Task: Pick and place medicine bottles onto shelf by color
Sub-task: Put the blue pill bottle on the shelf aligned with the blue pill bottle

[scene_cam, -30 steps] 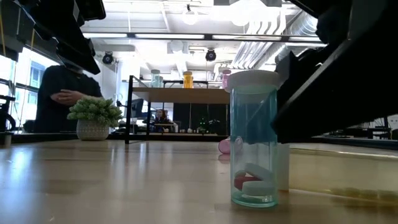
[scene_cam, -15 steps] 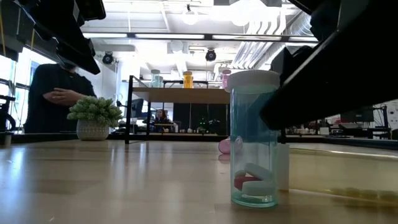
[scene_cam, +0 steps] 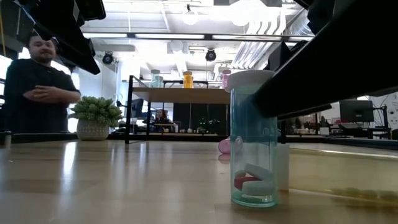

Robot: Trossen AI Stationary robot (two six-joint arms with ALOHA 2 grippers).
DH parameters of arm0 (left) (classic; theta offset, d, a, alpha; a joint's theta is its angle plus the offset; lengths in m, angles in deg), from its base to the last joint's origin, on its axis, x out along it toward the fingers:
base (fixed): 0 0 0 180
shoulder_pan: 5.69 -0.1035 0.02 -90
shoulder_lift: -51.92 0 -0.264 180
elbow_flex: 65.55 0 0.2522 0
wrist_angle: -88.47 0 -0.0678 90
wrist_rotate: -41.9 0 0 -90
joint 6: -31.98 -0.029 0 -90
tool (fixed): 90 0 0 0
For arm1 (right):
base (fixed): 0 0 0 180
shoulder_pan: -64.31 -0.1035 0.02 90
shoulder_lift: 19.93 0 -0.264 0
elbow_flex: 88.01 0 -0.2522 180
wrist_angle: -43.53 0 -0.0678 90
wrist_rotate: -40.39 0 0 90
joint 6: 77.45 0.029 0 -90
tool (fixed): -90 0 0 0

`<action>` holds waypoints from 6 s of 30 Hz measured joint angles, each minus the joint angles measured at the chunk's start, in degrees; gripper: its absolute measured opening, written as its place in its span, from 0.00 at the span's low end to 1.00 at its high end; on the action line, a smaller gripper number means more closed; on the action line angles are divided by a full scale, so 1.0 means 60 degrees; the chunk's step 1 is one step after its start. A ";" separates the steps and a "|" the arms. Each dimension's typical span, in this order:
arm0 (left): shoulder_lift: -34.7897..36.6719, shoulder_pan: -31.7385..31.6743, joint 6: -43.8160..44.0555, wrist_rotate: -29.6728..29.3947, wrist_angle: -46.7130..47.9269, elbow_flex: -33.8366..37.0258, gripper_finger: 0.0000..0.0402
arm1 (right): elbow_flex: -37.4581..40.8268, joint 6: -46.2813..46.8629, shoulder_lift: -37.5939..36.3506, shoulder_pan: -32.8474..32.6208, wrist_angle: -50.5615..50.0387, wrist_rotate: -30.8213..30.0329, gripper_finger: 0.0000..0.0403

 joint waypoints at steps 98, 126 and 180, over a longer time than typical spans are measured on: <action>-0.0659 -0.3783 -0.5555 0.2666 0.0587 -0.1505 0.60 | -0.3912 -0.0606 0.0108 0.6616 -0.4736 0.4919 0.19; -0.2903 -0.3767 -0.5251 0.3204 0.0559 -0.2350 0.60 | -0.3912 -0.1179 0.0108 0.6619 -0.4499 0.5445 0.19; -0.2980 -0.3763 -0.5078 0.3231 0.0425 -0.2353 0.32 | -0.3912 -0.1648 0.0108 0.6546 -0.3559 0.5434 0.19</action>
